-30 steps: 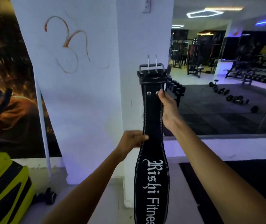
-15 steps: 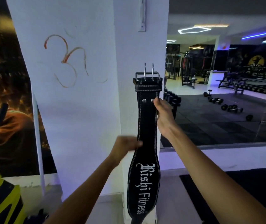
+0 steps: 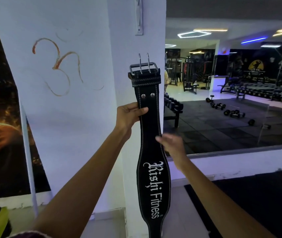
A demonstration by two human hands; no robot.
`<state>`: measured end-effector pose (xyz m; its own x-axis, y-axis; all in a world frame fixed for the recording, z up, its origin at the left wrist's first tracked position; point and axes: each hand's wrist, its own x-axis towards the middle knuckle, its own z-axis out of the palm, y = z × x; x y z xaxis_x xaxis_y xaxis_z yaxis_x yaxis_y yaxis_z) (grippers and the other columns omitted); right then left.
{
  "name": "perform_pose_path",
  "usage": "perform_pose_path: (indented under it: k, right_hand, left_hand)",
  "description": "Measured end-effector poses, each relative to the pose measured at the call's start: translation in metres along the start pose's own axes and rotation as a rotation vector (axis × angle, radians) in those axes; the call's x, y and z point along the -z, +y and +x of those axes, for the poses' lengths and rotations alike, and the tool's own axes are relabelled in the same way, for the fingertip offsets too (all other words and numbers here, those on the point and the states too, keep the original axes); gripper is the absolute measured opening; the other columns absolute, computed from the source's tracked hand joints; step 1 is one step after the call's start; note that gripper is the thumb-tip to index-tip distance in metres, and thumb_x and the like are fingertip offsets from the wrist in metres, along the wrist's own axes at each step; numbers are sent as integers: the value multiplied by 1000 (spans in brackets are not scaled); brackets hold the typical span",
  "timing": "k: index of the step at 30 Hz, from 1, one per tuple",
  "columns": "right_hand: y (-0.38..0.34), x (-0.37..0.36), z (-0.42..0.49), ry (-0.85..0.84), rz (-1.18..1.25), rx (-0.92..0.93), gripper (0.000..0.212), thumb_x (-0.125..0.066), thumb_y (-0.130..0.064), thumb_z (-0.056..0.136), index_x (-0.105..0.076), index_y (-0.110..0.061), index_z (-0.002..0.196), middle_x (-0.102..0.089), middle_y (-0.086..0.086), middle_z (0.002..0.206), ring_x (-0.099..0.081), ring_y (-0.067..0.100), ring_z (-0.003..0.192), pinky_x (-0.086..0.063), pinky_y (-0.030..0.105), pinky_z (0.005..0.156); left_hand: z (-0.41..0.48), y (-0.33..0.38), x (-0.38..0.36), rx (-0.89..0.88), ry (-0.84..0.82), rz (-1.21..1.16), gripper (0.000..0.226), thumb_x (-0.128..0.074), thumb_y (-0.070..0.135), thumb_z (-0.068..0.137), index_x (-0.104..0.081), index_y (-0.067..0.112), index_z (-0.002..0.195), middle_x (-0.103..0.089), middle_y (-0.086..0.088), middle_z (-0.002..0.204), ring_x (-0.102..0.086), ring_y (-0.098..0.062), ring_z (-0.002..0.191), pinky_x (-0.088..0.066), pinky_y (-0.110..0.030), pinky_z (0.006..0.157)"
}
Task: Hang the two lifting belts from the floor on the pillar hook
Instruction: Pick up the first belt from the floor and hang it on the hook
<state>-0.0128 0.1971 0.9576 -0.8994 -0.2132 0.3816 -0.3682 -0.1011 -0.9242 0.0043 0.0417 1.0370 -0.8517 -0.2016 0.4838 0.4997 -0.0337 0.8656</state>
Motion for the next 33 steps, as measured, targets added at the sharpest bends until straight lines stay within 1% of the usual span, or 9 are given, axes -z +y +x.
perform_pose_path:
  k: [4, 7, 9, 12, 15, 20, 23, 26, 33]
  right_hand:
    - [-9, -3, 12, 21, 72, 49, 7, -65, -6, 81, -64, -7, 74, -63, -11, 45, -58, -2, 46, -44, 11, 49]
    - [53, 10, -23, 2, -54, -11, 66, -74, -46, 65, -52, 16, 64, -39, 17, 50, -35, 17, 53, -28, 25, 53]
    - [82, 24, -44, -88, -96, -140, 82, -78, -55, 55, -59, 20, 81, -55, 35, 65, -48, 21, 66, -40, 29, 59]
    - [62, 24, -35, -131, -36, -246, 40, -71, -34, 75, -68, -3, 101, -73, 7, 86, -62, 24, 86, -52, 19, 68]
    - [-3, 2, 1, -105, 171, -119, 37, -52, -39, 86, -60, -22, 118, -67, -7, 110, -61, 12, 107, -51, 22, 82]
    - [-45, -26, 16, 41, 424, -93, 20, -56, -21, 89, -67, -9, 101, -71, 7, 93, -67, 17, 81, -52, 33, 79]
    - [-46, -28, 10, 127, 397, -147, 30, -56, -21, 89, -61, -6, 115, -63, 8, 121, -59, 14, 102, -41, 33, 100]
    - [-47, -29, 8, 122, 382, -152, 37, -54, -22, 90, -56, -9, 125, -55, 6, 135, -46, 13, 123, -26, 38, 114]
    - [-58, -31, 10, 120, 366, -146, 32, -55, -21, 90, -58, -10, 120, -57, -5, 113, -49, 5, 104, -27, 29, 104]
  left_hand:
    - [0, 2, -7, -13, 13, -13, 30, -67, -4, 78, -66, -7, 107, -75, -2, 82, -72, -17, 76, -57, -24, 66]
    - [3, 7, -4, -30, 17, -16, 31, -67, -4, 77, -66, -6, 108, -75, -4, 85, -72, -17, 75, -57, -24, 66]
    - [1, 6, -2, -29, 8, -2, 32, -67, -3, 78, -66, -6, 110, -73, -10, 95, -72, -17, 77, -58, -25, 68]
    - [-4, 4, -3, -2, -14, -3, 31, -67, -3, 79, -66, -5, 109, -76, -3, 86, -72, -17, 77, -57, -24, 67]
    - [-8, 6, -7, 3, -60, 23, 29, -67, -4, 78, -66, -6, 107, -76, 2, 78, -72, -17, 75, -58, -26, 67]
    - [-37, -24, -4, 16, -69, 14, 23, -64, -2, 82, -68, 0, 104, -75, -2, 79, -70, -16, 77, -58, -27, 71]
    - [-90, -80, 23, 250, -134, 197, 15, -69, 1, 78, -67, -8, 89, -71, -6, 73, -66, -15, 67, -54, -32, 70]
    - [-108, -92, 37, 371, -198, 301, 34, -73, 7, 76, -59, -22, 86, -63, -19, 80, -60, -25, 75, -50, -44, 79]
    - [-119, -94, 26, 287, -68, 143, 5, -69, -1, 77, -72, 2, 80, -73, 3, 67, -66, -10, 64, -55, -23, 66]
